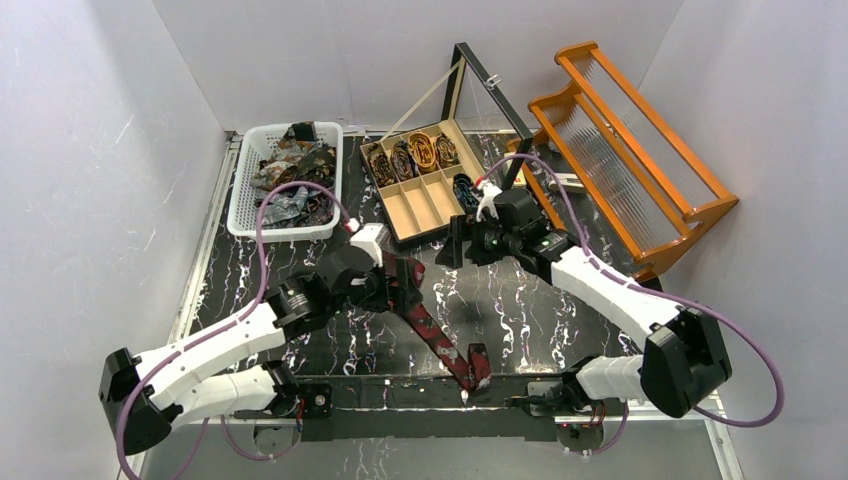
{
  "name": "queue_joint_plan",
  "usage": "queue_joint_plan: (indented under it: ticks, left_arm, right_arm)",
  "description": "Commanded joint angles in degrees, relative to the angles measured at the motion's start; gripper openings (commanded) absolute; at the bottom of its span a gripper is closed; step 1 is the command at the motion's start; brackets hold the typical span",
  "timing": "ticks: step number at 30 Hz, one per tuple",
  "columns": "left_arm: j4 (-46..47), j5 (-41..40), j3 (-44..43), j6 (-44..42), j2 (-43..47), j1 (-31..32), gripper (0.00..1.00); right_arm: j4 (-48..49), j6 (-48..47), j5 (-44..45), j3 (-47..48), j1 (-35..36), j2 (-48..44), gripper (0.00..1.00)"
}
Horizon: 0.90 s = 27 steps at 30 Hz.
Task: Roll the ties
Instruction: Place the tie at the center of the board.
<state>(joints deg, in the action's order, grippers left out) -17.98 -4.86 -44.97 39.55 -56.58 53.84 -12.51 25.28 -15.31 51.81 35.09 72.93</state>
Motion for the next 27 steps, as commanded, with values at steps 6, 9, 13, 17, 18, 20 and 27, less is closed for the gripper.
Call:
queue_joint_plan:
  ticks: [6,9,13,17,18,20,27]
  left_arm:
    - [-12.8,-22.4,13.7,22.9,9.4,-0.3,0.98]
    - [-15.3,-24.6,16.4,26.8,13.8,-0.3,0.98]
    - [-20.7,-27.5,16.4,28.8,19.2,-0.3,0.98]
    - [-26.4,-30.1,14.6,30.1,21.8,-0.3,0.98]
    - [-27.7,-30.8,14.2,30.8,22.1,-0.3,0.98]
    - [-29.4,-32.3,13.8,31.5,22.4,-0.3,0.98]
    - [-31.5,-33.4,12.5,32.7,19.9,-0.3,0.98]
  right_arm:
    - [3.6,-0.3,0.0,1.9,11.1,12.5,0.92]
    - [2.0,-2.9,5.5,7.9,14.3,19.0,0.95]
    - [-3.7,-9.2,18.6,17.5,19.5,27.5,0.96]
    - [-8.5,-16.1,31.3,25.3,24.0,33.5,0.96]
    - [-8.9,-17.9,33.2,26.8,25.1,34.6,0.96]
    - [-8.6,-22.3,35.2,28.8,27.0,36.8,0.96]
    - [-11.5,-28.7,37.6,36.1,28.3,44.3,0.92]
